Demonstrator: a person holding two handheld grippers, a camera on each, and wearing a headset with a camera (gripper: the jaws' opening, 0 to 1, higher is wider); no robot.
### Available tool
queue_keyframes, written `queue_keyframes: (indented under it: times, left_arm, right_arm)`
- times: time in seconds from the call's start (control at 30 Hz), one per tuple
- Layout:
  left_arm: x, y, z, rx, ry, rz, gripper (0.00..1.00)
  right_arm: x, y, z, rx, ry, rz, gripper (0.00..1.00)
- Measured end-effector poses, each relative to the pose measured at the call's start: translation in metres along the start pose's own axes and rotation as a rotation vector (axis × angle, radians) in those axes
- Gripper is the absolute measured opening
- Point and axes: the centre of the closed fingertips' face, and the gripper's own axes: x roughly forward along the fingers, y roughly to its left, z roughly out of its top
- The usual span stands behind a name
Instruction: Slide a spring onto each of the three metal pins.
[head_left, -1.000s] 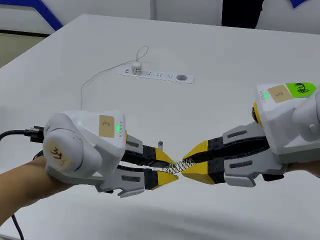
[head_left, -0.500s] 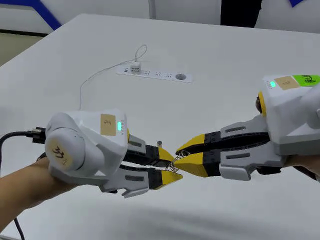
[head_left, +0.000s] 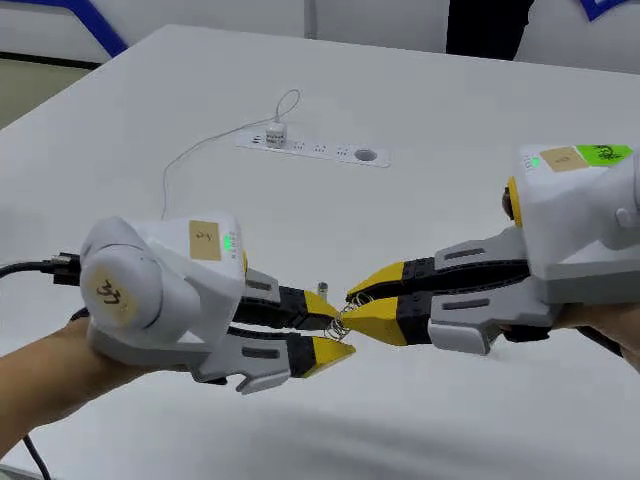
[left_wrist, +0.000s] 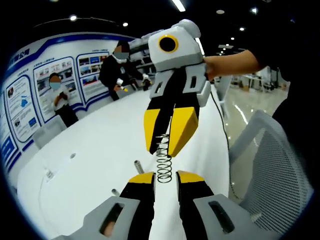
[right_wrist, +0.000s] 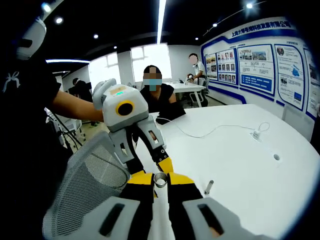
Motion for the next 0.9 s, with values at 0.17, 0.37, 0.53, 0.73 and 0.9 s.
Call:
queue_keyframes:
  times: [0.17,0.37,0.53,0.73,0.9]
  left_arm:
    - [-0.007,0.006,-0.008,-0.029,0.017,0.032,0.31]
    - [-0.022,0.019,-0.020,-0.094,0.028,0.105,0.42]
    - [-0.034,0.030,-0.034,-0.159,0.046,0.174,0.52]
    - [-0.045,0.038,-0.037,-0.216,0.012,0.228,0.59]
    - [-0.046,0.039,-0.042,-0.219,0.028,0.242,0.59]
  right_arm:
    - [0.001,-0.006,0.002,-0.002,0.009,-0.009,0.10]
    - [0.004,-0.024,0.006,0.027,0.014,-0.044,0.10]
    - [0.007,-0.042,0.004,0.062,0.030,-0.097,0.10]
    - [0.012,-0.063,-0.004,0.077,0.061,-0.166,0.10]
    - [0.019,-0.075,-0.009,0.068,0.096,-0.196,0.10]
